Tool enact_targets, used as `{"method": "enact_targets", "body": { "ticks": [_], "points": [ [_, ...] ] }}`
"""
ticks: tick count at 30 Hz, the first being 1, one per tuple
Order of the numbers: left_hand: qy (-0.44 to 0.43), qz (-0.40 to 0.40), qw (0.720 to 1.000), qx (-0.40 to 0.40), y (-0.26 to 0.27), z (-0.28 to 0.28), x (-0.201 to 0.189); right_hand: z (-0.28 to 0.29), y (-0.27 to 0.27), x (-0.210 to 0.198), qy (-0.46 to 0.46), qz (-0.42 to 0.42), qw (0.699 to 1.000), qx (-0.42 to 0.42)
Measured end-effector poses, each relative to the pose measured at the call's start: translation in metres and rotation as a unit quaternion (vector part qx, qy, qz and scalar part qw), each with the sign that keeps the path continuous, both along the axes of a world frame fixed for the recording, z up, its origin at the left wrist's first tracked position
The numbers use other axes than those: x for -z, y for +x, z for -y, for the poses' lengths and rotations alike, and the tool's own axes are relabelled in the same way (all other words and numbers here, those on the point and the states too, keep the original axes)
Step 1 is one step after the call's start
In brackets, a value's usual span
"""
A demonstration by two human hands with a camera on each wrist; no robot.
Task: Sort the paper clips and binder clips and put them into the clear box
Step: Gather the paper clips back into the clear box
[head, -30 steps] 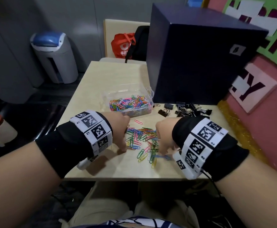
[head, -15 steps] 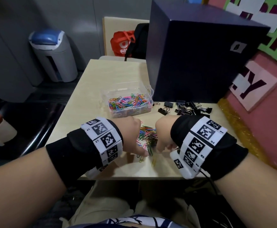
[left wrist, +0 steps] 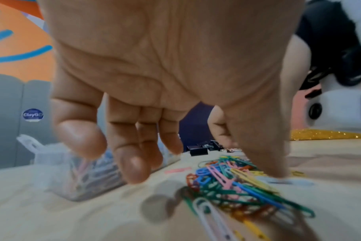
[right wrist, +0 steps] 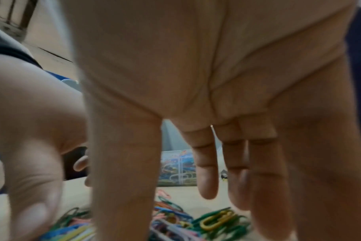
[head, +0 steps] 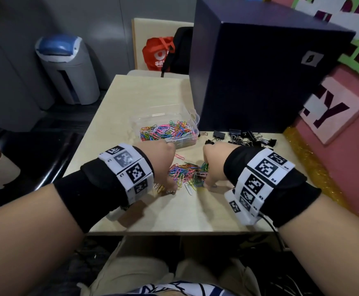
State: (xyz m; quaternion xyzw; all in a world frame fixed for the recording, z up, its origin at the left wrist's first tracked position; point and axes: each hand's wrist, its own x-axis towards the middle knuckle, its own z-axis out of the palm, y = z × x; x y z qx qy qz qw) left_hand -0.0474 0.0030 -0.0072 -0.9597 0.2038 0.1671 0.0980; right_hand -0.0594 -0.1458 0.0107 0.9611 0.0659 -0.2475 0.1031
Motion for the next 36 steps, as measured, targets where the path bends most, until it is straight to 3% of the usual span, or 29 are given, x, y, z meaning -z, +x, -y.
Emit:
{"method": "enact_targets", "body": {
  "ticks": [6, 12, 16, 22, 36],
  "points": [
    [0.025, -0.048, 0.998, -0.009, 0.001, -0.003, 0.003, -0.006, -0.007, 0.003, -0.068, -0.029, 0.997, -0.025],
    [-0.042, -0.011, 0.999, 0.007, 0.008, 0.011, 0.009, -0.015, 0.005, 0.01, 0.024, 0.015, 0.999, -0.042],
    [-0.094, -0.001, 0.996, -0.004, 0.014, 0.007, 0.011, -0.01, 0.007, 0.014, 0.089, 0.035, 0.995, 0.0],
    [-0.056, -0.008, 0.998, 0.019, 0.019, 0.003, 0.013, -0.014, 0.011, 0.026, 0.125, 0.049, 0.991, -0.019],
    [-0.023, 0.016, 0.999, 0.023, 0.021, 0.006, 0.005, -0.012, 0.029, 0.01, 0.108, 0.076, 0.99, -0.055]
  ]
}}
